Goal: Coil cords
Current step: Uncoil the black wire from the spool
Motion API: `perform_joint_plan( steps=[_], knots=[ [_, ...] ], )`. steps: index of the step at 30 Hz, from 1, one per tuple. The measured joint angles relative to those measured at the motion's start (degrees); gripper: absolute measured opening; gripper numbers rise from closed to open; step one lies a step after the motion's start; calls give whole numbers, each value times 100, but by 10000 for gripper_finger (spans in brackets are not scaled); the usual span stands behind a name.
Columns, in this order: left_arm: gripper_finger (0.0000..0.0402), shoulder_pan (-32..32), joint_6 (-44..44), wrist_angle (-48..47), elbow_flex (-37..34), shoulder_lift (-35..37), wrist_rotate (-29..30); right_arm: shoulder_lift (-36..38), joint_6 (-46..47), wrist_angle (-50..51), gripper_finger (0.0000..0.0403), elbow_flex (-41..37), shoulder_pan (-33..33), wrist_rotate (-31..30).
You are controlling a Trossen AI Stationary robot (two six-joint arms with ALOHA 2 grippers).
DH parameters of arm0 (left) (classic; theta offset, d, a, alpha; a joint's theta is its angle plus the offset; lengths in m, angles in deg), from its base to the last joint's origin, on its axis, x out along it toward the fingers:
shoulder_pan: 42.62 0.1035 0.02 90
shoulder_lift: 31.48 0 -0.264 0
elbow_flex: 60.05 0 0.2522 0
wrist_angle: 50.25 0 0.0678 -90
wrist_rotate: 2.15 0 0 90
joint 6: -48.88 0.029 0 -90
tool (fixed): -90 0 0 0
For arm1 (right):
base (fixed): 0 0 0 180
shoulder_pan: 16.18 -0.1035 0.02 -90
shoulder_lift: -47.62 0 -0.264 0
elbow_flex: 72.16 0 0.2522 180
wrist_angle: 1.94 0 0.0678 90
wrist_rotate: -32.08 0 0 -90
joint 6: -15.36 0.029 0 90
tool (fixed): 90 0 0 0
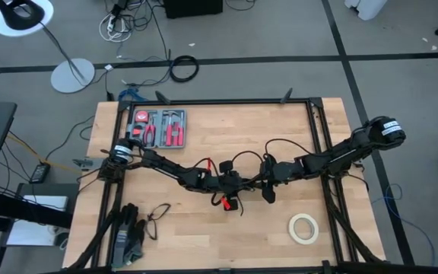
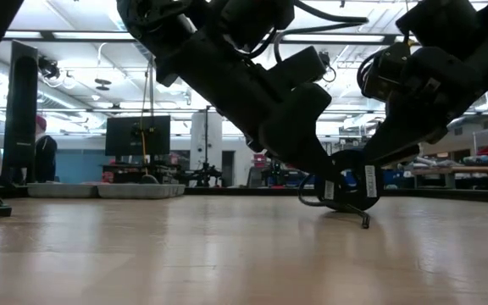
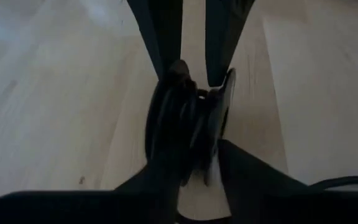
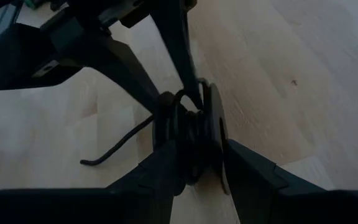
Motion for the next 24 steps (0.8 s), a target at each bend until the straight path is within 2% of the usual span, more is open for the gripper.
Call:
perform_joint_plan(
  steps=[4,16,24],
  knots=[
    [16,16,1,-30,0,0,-84,0,2,-7,134,0,4,-49],
    [3,24,4,-261,4,70,-128,42,-44,-322,134,-7,-4,79],
    [2,35,181,-842,4,501,-110,457,-179,-308,132,-4,13,111]
  ],
)
